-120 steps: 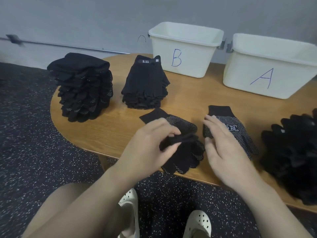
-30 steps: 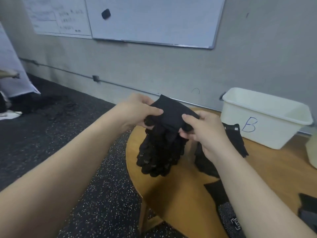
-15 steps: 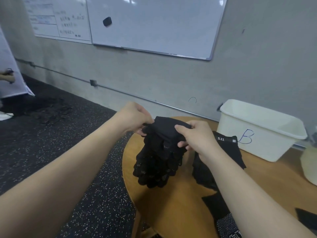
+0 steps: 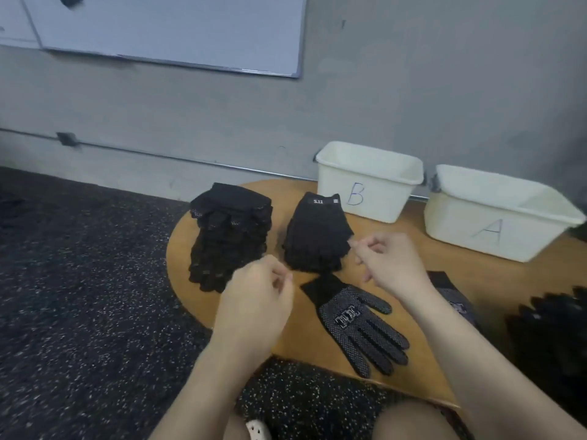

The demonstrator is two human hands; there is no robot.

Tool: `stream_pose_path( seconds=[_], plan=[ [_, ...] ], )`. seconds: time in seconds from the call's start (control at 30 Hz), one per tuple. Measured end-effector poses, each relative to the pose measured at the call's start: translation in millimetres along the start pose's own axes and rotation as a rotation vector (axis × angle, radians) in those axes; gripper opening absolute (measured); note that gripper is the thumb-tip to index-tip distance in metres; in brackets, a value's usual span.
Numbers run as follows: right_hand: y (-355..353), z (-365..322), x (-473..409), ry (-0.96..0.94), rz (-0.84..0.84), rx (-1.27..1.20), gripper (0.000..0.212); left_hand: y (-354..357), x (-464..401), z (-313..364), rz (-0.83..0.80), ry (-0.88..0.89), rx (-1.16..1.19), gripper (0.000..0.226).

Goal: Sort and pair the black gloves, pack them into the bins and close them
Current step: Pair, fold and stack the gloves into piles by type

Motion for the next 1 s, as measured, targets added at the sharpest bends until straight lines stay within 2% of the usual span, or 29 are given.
stream_pose_path(
  seconds=[0.1, 0.2, 0.33, 0.4, 0.5, 0.6, 0.8, 0.93, 1.0],
  plan=[
    [-38.9, 61.9, 35.5, 0.149, 0.158, 0.008, 0.026, 66.0, 5.7, 25.1, -0.164, 0.170, -0.090, 0.021],
    [-66.8, 105.3, 57.4, 0.259, 0.230, 0.133, 0.027, 106.8, -0.1, 37.7, -0.239, 0.235, -0.155, 0.029],
    [-84.8, 127.3, 56.5, 0.188, 0.277, 0.271, 0.022, 140.4, -11.2, 44.7, -0.270, 0.244, -0.234, 0.046],
    [-88.0, 133.1, 49.6, 0.160, 0.247, 0.342, 0.008, 154.6, -13.6, 49.0, -0.326, 0.250, -0.249, 0.054],
    [-86.6, 151.5, 36.2, 0.258, 0.194, 0.472, 0.043, 171.1, -11.2, 56.8, -0.420, 0.349, -0.269, 0.058],
    [-85.7, 163.2, 23.1, 0.336, 0.219, 0.484, 0.059, 172.2, -10.7, 61.0, -0.467, 0.432, -0.221, 0.056],
    [-89.6, 160.0, -2.2, 0.456, 0.150, 0.542, 0.053, 164.6, -20.1, 63.5, -0.543, 0.475, -0.158, 0.053],
    [-90.6, 160.2, -11.0, 0.491, -0.027, 0.352, 0.031, 162.4, -13.0, 56.5, -0.517, 0.457, -0.099, 0.048],
    [-92.0, 155.1, -9.4, 0.441, -0.046, 0.274, 0.031, 158.8, -8.5, 56.6, -0.459, 0.444, -0.049, 0.042]
  ],
)
Point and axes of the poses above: each hand's wrist, its own x-axis away from the middle knuckle, its own y-axis out of the palm, z = x × y, the point moved 3 cm from there along -x, towards the middle knuckle, and after that the axes turned 13 degrees about -z, right-handed, at the moved point
